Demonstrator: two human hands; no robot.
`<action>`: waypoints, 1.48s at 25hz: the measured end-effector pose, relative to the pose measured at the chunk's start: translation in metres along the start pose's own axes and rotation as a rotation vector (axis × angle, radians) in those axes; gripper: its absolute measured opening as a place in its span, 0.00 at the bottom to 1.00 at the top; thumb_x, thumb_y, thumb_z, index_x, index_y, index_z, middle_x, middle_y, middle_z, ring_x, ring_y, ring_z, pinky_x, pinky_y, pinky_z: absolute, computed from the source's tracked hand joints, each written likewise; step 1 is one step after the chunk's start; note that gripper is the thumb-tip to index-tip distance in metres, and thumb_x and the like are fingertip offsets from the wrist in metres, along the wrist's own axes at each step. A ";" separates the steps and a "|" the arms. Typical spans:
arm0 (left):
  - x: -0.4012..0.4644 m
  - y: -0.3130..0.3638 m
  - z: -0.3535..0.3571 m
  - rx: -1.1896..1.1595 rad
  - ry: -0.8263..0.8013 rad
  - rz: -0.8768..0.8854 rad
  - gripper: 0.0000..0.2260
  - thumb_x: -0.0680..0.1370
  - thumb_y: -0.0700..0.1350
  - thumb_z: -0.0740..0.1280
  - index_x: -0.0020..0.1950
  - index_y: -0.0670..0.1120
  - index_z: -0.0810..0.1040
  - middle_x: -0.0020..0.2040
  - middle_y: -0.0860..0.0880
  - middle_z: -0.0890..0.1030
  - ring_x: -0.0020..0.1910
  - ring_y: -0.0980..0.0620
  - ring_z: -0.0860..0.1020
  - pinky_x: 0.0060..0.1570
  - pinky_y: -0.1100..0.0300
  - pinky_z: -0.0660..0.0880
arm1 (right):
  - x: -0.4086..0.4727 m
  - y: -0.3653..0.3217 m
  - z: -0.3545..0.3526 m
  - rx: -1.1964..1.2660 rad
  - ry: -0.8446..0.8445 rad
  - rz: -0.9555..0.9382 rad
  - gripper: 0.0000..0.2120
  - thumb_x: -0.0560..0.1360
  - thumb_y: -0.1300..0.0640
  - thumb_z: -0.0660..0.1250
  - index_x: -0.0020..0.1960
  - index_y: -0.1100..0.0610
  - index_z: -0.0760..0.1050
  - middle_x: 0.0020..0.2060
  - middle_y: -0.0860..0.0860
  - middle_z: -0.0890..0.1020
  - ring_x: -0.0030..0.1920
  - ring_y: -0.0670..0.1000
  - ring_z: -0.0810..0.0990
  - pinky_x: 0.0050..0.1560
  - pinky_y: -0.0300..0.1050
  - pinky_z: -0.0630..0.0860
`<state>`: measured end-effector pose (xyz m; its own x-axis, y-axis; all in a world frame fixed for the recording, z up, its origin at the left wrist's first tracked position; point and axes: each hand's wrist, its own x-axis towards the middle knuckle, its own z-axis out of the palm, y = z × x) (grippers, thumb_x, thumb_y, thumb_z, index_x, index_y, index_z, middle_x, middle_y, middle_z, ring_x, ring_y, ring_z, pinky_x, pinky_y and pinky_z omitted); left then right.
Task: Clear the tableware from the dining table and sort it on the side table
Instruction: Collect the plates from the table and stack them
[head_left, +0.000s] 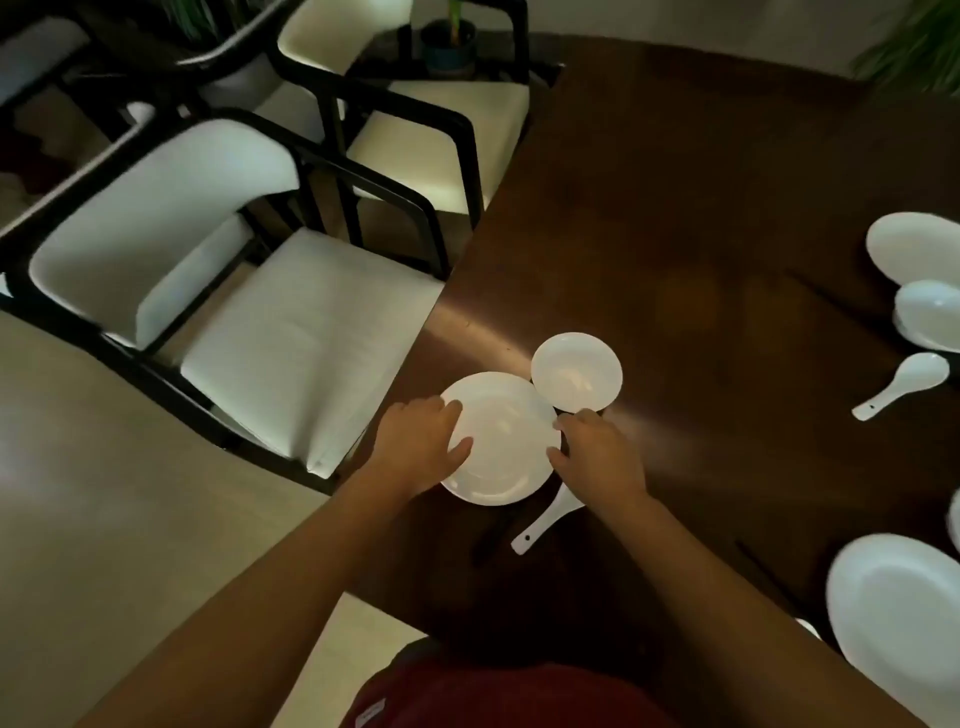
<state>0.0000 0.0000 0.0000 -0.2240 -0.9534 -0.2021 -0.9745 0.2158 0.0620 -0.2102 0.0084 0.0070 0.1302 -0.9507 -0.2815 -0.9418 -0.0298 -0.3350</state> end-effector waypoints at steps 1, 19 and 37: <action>-0.001 -0.006 0.006 -0.011 -0.067 -0.053 0.24 0.75 0.61 0.57 0.67 0.50 0.67 0.60 0.48 0.78 0.55 0.48 0.77 0.55 0.53 0.74 | 0.003 -0.001 0.005 0.049 -0.034 0.074 0.15 0.74 0.51 0.65 0.58 0.55 0.73 0.53 0.53 0.80 0.50 0.52 0.79 0.50 0.46 0.77; -0.014 -0.021 0.039 -1.050 -0.100 -0.538 0.18 0.73 0.37 0.67 0.63 0.45 0.71 0.50 0.47 0.76 0.49 0.48 0.76 0.39 0.57 0.79 | 0.015 -0.009 0.026 0.226 -0.054 0.469 0.07 0.74 0.57 0.65 0.52 0.55 0.74 0.48 0.53 0.80 0.44 0.50 0.77 0.39 0.42 0.73; 0.007 0.171 0.013 -1.571 -0.134 -0.382 0.20 0.74 0.35 0.67 0.54 0.60 0.76 0.47 0.47 0.82 0.46 0.49 0.82 0.35 0.61 0.80 | -0.060 0.191 -0.055 1.042 0.182 0.490 0.10 0.72 0.67 0.67 0.51 0.56 0.78 0.46 0.55 0.81 0.47 0.54 0.81 0.44 0.48 0.81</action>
<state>-0.1682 0.0334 -0.0037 -0.0672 -0.8557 -0.5131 -0.0136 -0.5135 0.8580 -0.4150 0.0425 0.0092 -0.3033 -0.8230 -0.4803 -0.1573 0.5403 -0.8266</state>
